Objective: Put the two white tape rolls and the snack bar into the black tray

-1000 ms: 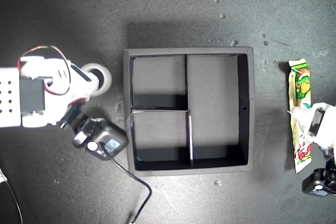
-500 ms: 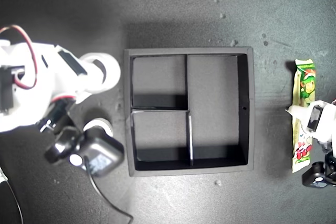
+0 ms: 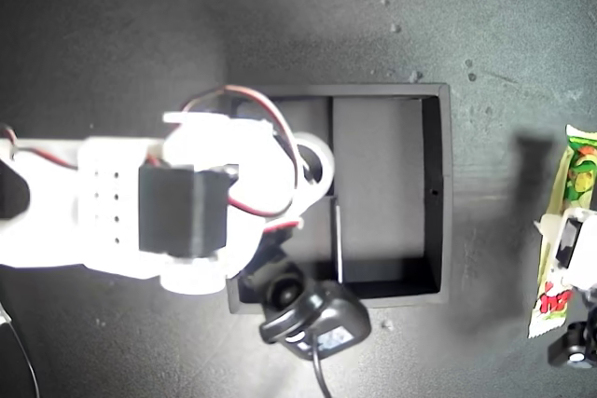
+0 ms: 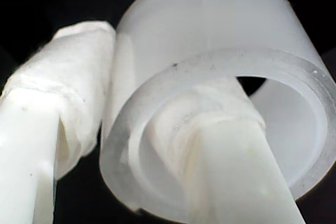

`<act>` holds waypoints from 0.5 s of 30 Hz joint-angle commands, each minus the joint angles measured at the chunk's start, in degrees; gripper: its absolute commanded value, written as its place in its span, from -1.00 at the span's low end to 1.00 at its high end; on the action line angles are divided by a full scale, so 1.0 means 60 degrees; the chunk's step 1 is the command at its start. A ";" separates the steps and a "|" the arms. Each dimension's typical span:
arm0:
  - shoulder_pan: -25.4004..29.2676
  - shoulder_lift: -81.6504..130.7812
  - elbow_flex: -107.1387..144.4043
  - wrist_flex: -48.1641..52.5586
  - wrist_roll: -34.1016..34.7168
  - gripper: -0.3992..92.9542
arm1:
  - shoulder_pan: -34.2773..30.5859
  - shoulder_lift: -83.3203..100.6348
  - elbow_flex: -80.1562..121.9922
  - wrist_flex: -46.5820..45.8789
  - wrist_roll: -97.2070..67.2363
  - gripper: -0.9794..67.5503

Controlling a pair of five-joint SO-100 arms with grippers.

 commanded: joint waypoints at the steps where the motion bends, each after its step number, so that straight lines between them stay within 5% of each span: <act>1: 0.0015 -0.0103 -0.0146 0.0176 -0.0293 -0.99 | -0.0059 0.0103 -0.2124 0.0293 -0.1553 -0.76; 8: -0.0190 -0.0820 -0.0161 0.0176 -0.0527 -0.99 | 0.0659 -0.0981 -0.4409 -0.1392 -0.3560 -0.75; 15: -0.0278 -0.0806 0.0059 0.0190 -0.0557 -0.99 | 0.1289 -0.4380 -0.8364 -0.1436 -0.4556 -0.72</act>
